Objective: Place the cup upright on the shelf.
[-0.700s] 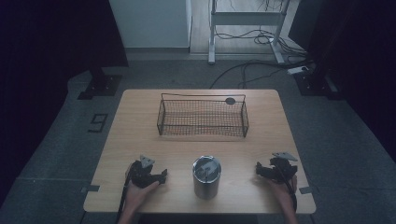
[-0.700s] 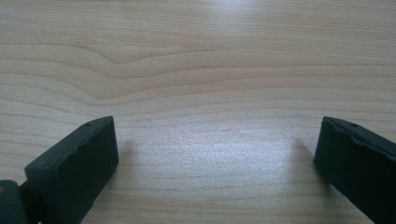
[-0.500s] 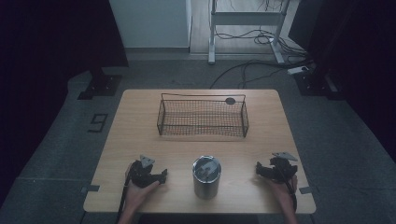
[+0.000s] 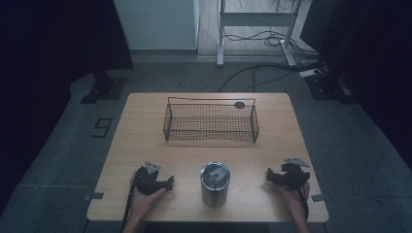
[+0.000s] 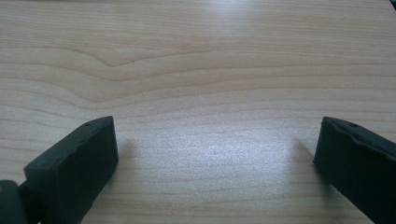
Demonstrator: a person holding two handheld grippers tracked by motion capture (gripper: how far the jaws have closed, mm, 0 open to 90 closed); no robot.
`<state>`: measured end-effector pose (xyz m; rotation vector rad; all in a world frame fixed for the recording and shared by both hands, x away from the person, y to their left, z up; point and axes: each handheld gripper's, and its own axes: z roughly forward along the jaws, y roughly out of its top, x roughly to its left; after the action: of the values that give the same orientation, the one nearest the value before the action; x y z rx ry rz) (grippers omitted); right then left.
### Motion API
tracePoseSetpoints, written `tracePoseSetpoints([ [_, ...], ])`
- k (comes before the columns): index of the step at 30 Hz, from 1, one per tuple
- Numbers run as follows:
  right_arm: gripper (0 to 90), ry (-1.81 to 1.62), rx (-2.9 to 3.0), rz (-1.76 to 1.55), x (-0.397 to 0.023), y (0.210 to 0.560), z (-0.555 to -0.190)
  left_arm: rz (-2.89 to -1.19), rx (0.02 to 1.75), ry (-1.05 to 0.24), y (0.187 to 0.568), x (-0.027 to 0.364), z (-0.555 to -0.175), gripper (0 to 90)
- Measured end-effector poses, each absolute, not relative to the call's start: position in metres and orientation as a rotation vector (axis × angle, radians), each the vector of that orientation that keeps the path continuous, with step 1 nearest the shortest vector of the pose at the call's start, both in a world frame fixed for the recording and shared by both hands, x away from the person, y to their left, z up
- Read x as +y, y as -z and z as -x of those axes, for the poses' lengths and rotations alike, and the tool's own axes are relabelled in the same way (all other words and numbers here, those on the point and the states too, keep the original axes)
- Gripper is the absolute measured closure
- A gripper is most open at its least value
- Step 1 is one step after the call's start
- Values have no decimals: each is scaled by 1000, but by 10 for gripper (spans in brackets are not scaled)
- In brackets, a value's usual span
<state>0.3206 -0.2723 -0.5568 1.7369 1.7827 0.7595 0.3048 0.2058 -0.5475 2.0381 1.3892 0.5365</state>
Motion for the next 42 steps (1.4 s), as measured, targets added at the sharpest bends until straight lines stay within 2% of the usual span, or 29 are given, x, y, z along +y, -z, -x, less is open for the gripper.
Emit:
tracePoseSetpoints([
  [5,0,-759,1783,-1737,-272,557,-321,-2035,1391,-539,547,206,-305,104],
  [8,0,-759,1783,-1737,-272,557,-321,-1979,1416,-585,546,208,-303,127],
  [21,0,-755,1776,-1742,-273,557,-321,-1891,1333,-612,522,215,-288,116],
  [31,0,-753,1766,-1751,-273,557,-321,-1824,1298,-577,503,216,-275,89],
  [42,0,-753,1766,-1751,-273,557,-321,-1829,1174,-492,486,195,-259,71],
])
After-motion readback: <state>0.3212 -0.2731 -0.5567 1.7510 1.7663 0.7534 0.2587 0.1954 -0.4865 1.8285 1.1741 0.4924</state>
